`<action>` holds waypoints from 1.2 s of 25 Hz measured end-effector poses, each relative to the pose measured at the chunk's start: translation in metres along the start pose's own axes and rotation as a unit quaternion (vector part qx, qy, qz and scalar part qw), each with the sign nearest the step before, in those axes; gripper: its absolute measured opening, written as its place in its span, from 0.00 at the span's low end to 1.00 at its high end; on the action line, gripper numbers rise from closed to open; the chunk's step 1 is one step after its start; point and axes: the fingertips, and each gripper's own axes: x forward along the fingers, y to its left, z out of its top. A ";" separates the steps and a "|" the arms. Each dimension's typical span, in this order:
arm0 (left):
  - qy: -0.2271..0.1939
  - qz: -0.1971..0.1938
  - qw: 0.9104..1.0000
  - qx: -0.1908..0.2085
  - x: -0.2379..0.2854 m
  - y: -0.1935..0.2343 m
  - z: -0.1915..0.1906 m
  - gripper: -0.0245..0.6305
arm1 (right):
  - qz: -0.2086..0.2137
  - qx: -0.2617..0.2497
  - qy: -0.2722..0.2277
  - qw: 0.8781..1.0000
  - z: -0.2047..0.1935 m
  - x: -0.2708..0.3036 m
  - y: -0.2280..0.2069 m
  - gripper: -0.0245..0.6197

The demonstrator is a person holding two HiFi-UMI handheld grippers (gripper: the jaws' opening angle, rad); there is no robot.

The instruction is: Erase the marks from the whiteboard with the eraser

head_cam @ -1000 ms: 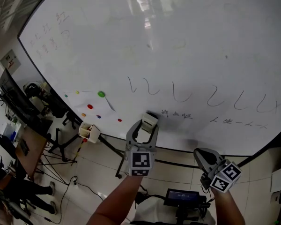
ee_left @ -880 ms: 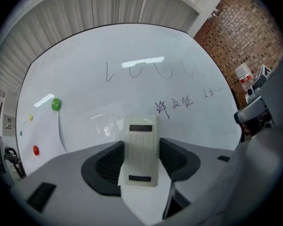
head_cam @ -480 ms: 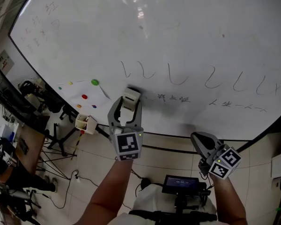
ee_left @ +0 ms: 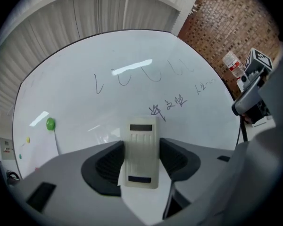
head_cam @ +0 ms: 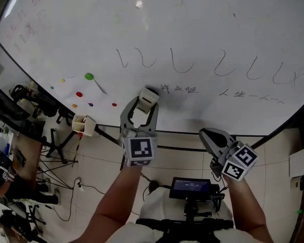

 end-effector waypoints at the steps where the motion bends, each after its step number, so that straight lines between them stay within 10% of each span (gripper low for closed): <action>1: -0.005 0.005 1.000 -0.004 0.000 0.006 0.003 0.45 | 0.000 -0.001 -0.001 1.000 0.001 0.000 0.000 0.06; 7: -0.012 0.081 0.996 -0.043 -0.008 0.059 0.010 0.44 | -0.006 -0.005 -0.002 1.000 0.001 -0.006 -0.002 0.06; 20: 0.021 -0.035 0.999 -0.015 0.000 -0.018 -0.003 0.45 | -0.006 -0.002 -0.001 1.000 -0.002 -0.006 0.001 0.06; 26: -0.010 0.035 0.998 -0.058 -0.006 0.032 0.015 0.45 | -0.008 -0.001 -0.003 1.000 0.000 -0.009 0.001 0.06; 30: -0.005 0.003 0.998 -0.058 -0.002 0.006 0.018 0.45 | -0.012 0.003 -0.001 1.000 -0.003 -0.012 -0.001 0.06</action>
